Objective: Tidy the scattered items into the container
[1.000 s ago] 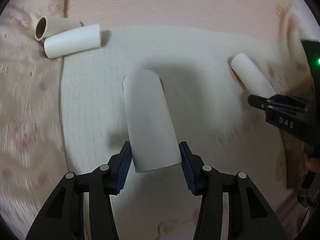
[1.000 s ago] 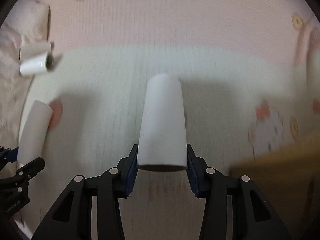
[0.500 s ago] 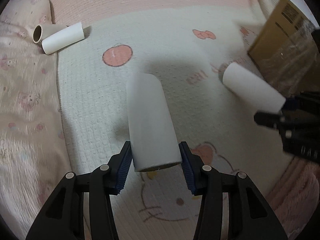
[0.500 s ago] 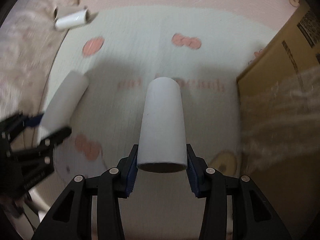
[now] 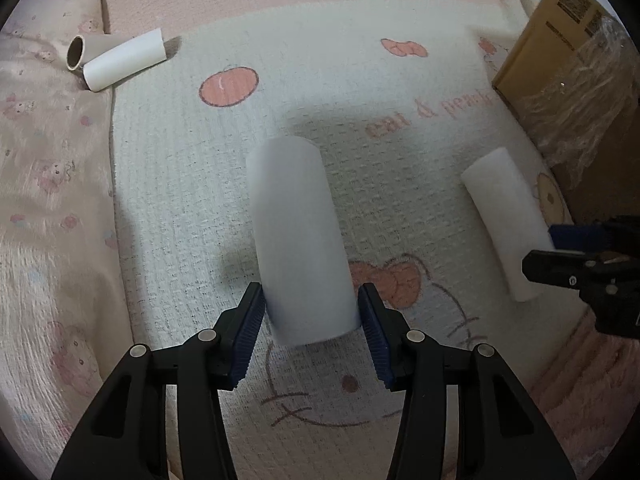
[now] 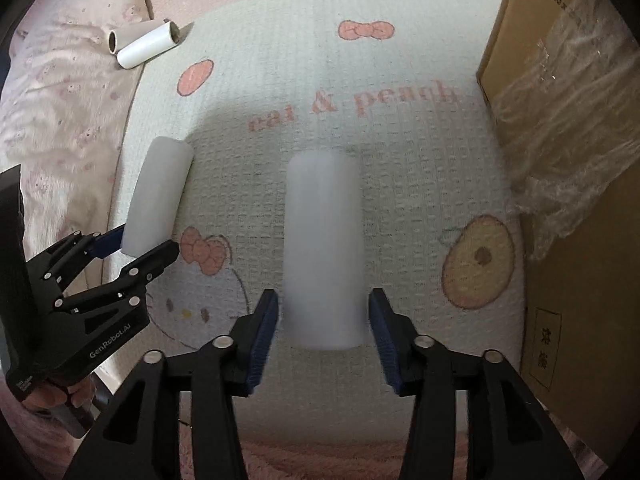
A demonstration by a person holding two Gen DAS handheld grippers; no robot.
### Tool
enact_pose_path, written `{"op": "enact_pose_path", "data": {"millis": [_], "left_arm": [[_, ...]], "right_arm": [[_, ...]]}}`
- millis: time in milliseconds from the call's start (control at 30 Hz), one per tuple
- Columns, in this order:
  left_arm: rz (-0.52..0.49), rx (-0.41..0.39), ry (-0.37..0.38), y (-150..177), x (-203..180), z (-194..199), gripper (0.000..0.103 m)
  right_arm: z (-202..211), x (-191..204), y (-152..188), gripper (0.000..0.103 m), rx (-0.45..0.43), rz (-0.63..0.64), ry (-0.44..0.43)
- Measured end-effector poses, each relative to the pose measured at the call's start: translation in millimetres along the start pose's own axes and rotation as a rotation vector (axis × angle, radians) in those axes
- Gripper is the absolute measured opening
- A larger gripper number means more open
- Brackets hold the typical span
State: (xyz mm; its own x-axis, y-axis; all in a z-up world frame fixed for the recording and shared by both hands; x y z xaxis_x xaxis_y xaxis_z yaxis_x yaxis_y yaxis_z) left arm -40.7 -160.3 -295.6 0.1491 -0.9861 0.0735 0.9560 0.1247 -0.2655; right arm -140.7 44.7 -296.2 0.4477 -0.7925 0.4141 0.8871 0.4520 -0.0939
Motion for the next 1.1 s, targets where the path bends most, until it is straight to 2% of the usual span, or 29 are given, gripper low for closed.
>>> {"op": "enact_pose_path", "data": {"millis": [133,167,233,367,467,567,700,867,1100], "left_arm": [[-0.002,-0.029,0.032,-2,0,19,0.072],[0.002,-0.037,0.032,-3,1,23,0.072],[0.015,-0.049,0.027,-3,5,34,0.072],[0.057,-0.061,0.013,-5,13,45,0.073],[0.087,-0.029,0.021,-13,15,37,0.073],[0.096,-0.009,0.031,-22,14,28,0.073],[0.094,0.016,0.051,-36,8,17,0.073],[0.105,0.065,0.053,-49,4,-1,0.073],[0.208,0.145,0.084,-54,12,-22,0.073]], "right_arm": [[6,4,-8,0.065,-0.024,-0.025,-0.057],[10,3,-9,0.071,-0.034,-0.03,-0.064],[16,4,-14,0.077,-0.058,-0.034,-0.065],[17,-1,-27,0.078,-0.062,-0.048,-0.101],[14,-9,-34,0.078,-0.051,-0.076,-0.143],[8,-10,-34,0.078,-0.016,-0.064,-0.095],[-3,-7,-25,0.078,0.048,-0.048,-0.084],[-22,6,-18,0.078,0.113,0.013,-0.028],[-40,13,-17,0.078,0.151,0.033,0.01]]}}
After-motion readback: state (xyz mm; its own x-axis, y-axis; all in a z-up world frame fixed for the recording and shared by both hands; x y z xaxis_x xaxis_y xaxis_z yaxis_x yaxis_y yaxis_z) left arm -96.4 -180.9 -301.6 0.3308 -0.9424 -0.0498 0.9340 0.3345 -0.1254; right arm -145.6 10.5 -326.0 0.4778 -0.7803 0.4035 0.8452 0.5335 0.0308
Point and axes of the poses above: each gripper's, at about its wrist camera, not at the fingertips, and z roughly against the way its jaws point, x to its left, y to its underside, the point moved 1 cm from there along -z, roughly the way its jaws point, and after that the axes turned 6 degrees about -y, right-handed, at the moved point
